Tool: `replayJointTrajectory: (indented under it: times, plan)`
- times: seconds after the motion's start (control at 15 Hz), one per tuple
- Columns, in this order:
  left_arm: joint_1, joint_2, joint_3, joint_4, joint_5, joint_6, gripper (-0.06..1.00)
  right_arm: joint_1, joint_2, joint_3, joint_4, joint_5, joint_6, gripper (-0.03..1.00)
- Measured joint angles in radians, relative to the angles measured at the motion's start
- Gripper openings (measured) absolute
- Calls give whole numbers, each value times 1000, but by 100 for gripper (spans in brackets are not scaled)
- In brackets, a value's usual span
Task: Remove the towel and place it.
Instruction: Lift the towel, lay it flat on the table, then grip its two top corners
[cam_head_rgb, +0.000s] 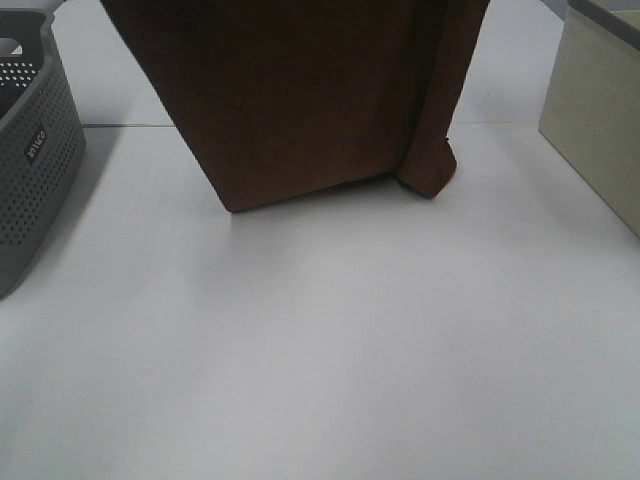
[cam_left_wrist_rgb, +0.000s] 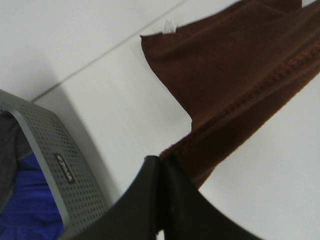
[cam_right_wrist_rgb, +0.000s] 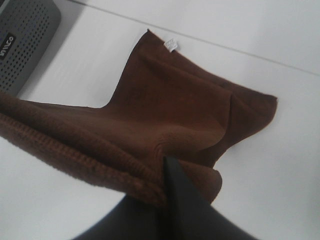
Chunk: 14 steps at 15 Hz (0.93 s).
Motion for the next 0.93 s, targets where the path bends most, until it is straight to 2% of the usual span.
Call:
replayJointTrajectory:
  times: [0.27,0.47,0.67,0.8,0.93]
  plan:
    - [0,-256,335,-156,-20,85,0,1,-210,315,32,1,9,1]
    - [-1,-358,453,-241,-22,155,0,1,-333,493,48,1,51,1]
    - [-1,-394,539,-343,-19,197,0,1,-420,618,41,0,82,1]
    - [-1,-411,617,-415,-16,259,0,1,-468,697,35,-1,90,1]
    - [-1,-425,692,-450,-17,284,0,1,-540,791,57,-1,90,1]
